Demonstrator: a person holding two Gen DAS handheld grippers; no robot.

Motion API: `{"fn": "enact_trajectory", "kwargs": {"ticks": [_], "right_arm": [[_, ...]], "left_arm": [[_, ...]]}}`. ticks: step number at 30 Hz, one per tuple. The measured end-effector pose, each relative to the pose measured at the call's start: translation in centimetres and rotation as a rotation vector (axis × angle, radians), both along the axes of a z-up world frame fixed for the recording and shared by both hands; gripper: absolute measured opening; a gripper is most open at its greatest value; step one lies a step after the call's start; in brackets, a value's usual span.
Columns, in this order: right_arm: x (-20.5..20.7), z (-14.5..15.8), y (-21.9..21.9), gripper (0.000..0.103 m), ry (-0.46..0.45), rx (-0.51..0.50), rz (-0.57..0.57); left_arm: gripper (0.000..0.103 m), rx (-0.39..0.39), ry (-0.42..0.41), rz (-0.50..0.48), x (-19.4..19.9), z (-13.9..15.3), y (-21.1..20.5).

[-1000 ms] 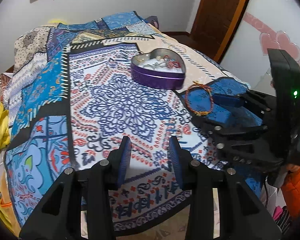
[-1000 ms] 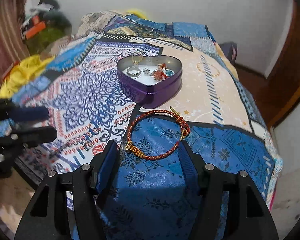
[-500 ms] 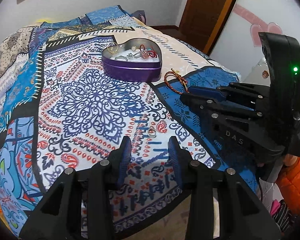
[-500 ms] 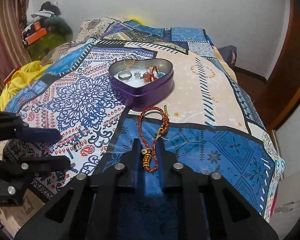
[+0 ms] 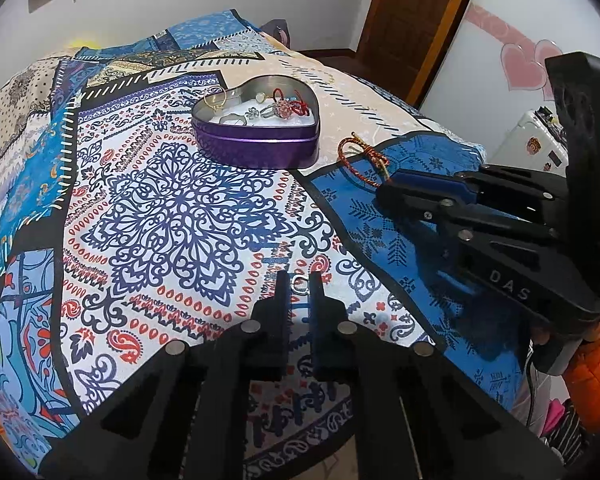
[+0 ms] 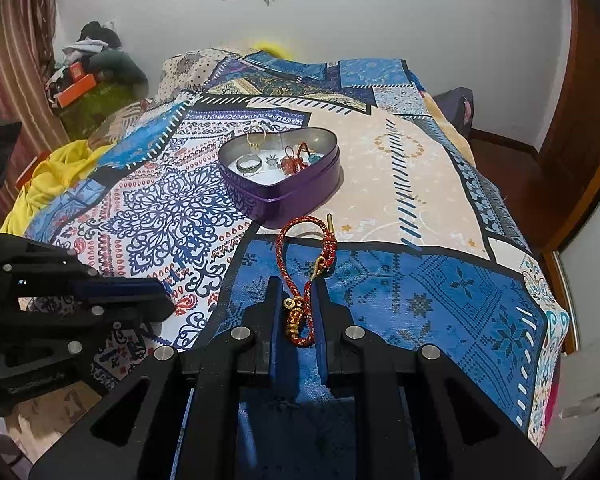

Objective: Organize jewelry
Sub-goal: 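Lift the red bracelet with the right gripper and lower it into the tin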

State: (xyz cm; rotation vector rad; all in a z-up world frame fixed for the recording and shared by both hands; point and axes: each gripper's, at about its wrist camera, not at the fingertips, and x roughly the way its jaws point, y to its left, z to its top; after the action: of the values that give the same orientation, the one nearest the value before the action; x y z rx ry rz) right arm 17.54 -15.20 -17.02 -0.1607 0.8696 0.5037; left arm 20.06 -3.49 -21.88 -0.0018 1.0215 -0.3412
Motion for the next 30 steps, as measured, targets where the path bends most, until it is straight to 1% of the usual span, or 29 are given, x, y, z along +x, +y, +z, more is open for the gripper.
{"fn": "enact_trajectory", "kwargs": {"ticks": [7, 13, 22, 30], "right_arm": [[-0.1, 1.1, -0.2, 0.013, -0.025, 0.017, -0.009], [0.2, 2.8, -0.3, 0.013, -0.066, 0.040, -0.016], [0.9, 5.8, 0.4, 0.013, -0.136, 0.090, -0.017], [2.1, 7.9, 1.4, 0.013, -0.197, 0.121, -0.011]], "left_arm": [[0.006, 0.009, -0.015, 0.019, -0.2, 0.6, 0.3], [0.006, -0.003, -0.064, 0.056, 0.2, 2.7, 1.5], [0.006, -0.007, -0.159, 0.109, 1.8, 6.5, 2.9], [0.006, -0.021, -0.193, 0.131, 4.0, 7.8, 3.4]]}}
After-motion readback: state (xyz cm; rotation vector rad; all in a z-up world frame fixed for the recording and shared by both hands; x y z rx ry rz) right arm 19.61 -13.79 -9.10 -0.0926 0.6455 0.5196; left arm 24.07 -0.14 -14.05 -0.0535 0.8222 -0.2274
